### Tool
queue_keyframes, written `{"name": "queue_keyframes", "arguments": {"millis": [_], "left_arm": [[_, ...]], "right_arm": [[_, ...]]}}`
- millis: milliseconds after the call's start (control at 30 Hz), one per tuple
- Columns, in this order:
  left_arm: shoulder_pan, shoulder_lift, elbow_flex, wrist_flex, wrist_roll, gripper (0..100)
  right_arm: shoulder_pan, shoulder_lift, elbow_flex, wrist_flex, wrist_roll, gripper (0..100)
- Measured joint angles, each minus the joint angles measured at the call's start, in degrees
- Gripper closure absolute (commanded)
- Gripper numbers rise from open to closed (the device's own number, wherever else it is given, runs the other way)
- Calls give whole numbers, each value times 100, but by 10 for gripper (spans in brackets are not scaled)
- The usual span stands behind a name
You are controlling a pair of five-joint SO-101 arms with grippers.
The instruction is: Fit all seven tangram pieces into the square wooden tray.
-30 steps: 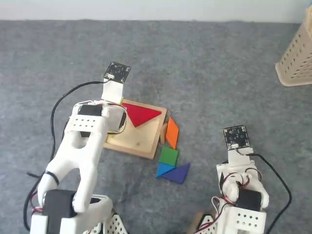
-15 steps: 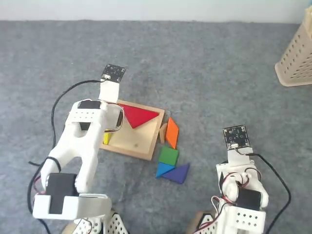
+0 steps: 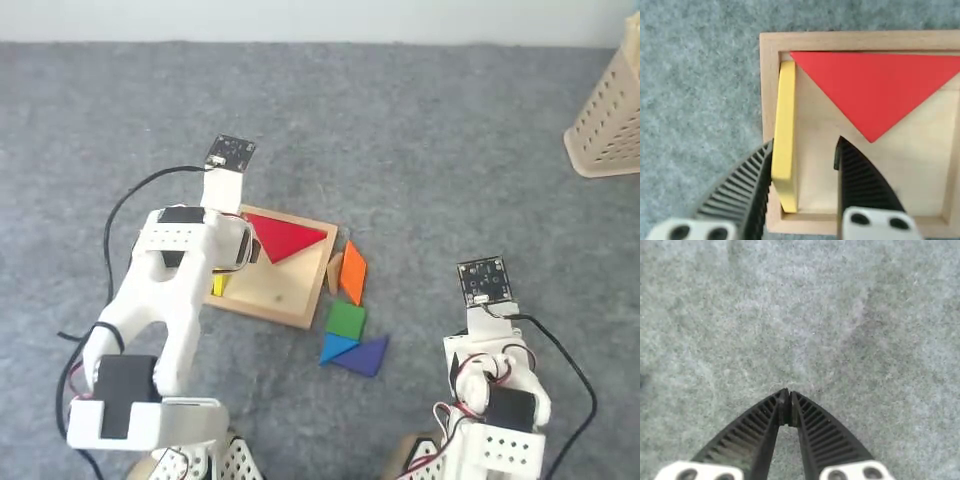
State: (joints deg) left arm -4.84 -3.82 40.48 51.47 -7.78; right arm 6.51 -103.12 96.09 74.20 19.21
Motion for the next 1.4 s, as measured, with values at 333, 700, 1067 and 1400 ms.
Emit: {"name": "queue_keyframes", "arguments": {"millis": [333, 700, 1067, 1400], "left_arm": [[378, -1046, 211, 510, 9, 815], [484, -1319, 519, 440, 0, 815], [519, -1319, 1204, -563, 0, 815], [308, -932, 1178, -598, -202, 815]], "right_arm": [[0, 0, 0, 0, 0, 992], [0, 0, 0, 0, 0, 992], [0, 0, 0, 0, 0, 992], [0, 0, 0, 0, 0, 992]]}}
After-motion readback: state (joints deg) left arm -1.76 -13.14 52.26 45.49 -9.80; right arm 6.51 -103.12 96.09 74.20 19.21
